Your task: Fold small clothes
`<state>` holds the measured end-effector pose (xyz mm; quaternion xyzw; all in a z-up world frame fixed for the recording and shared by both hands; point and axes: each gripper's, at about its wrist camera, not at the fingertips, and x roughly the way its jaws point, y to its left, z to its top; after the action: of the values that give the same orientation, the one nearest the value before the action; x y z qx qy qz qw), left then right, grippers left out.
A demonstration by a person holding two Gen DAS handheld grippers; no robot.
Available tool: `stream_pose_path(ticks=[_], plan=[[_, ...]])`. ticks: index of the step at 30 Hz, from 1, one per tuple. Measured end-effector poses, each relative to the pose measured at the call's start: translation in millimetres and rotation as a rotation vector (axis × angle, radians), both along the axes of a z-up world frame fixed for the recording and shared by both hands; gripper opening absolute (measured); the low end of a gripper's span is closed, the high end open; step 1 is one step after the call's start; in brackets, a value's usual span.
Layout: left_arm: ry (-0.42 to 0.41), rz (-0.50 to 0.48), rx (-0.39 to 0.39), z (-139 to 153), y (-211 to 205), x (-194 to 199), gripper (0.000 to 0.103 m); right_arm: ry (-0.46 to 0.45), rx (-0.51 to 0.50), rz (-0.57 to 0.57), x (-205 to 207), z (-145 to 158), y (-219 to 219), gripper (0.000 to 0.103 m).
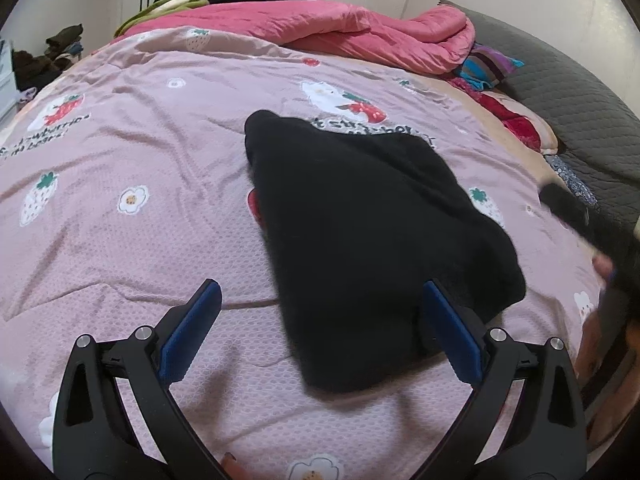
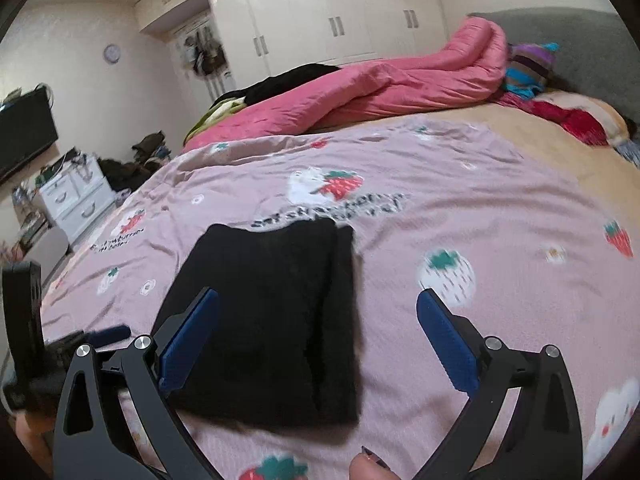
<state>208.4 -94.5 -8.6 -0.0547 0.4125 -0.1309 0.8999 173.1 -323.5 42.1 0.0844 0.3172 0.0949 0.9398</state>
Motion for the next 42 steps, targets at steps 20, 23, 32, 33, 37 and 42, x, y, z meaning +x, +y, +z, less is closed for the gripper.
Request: stream_pose_path(ticks=[20, 23, 32, 33, 37, 42], plan=[[0.009, -0.042, -0.077, -13, -6, 22, 0.094, 0.112, -0.018, 0.053, 89, -26, 27, 0.013], [0.014, -0.061, -0.098, -13, -12, 22, 0.094, 0.126, -0.058, 0.025, 94, -31, 23, 0.013], [0.031, -0.081, -0.051, -17, -21, 19, 0.094, 0.192, -0.05, -0.06, 95, -57, 9, 0.062], [0.03, -0.08, -0.048, -17, -20, 18, 0.094, 0.178, -0.052, -0.068, 91, -54, 7, 0.063], [0.026, -0.072, -0.045, -13, -18, 14, 0.094, 0.137, -0.007, -0.09, 73, -39, -1, 0.085], [0.006, -0.066, -0.041, -4, -15, 6, 0.094, 0.049, 0.028, -0.095, 36, -13, -8, 0.095]])
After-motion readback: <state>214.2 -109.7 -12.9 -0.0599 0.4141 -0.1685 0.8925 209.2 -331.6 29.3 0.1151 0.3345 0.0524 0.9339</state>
